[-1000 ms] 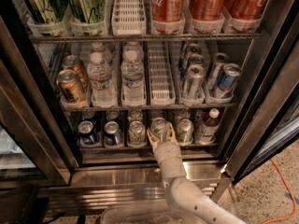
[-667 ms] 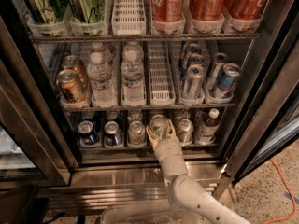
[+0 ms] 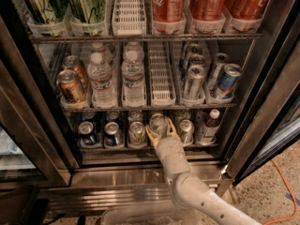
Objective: Pick 7up can from bottom shelf of fridge
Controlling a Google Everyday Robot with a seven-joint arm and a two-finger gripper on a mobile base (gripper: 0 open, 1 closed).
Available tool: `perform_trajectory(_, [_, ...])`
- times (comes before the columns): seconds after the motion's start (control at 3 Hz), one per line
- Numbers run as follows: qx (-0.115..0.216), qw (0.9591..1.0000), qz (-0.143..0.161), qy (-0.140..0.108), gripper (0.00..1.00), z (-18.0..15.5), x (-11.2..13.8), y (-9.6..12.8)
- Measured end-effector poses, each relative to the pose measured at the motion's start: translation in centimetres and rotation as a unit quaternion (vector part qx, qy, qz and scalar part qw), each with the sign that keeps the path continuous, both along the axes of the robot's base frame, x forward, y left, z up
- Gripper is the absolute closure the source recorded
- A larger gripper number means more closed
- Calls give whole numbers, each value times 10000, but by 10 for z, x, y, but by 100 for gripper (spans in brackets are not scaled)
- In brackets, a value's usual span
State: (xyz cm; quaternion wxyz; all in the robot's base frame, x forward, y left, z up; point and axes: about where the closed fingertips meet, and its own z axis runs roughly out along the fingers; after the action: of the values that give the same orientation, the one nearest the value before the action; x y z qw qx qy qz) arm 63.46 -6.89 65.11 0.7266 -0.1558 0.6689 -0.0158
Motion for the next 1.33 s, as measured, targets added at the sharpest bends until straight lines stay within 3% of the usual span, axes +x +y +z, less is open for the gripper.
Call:
perform_trajectory(0.67, [-135, 9993, 98, 321, 100, 6, -29, 4])
perform_trajectory(1.0, [-144, 9978, 231, 599, 100, 3, -46, 8])
perform_trajectory(1.33, [-276, 9930, 540, 1009, 100, -3, -66, 16])
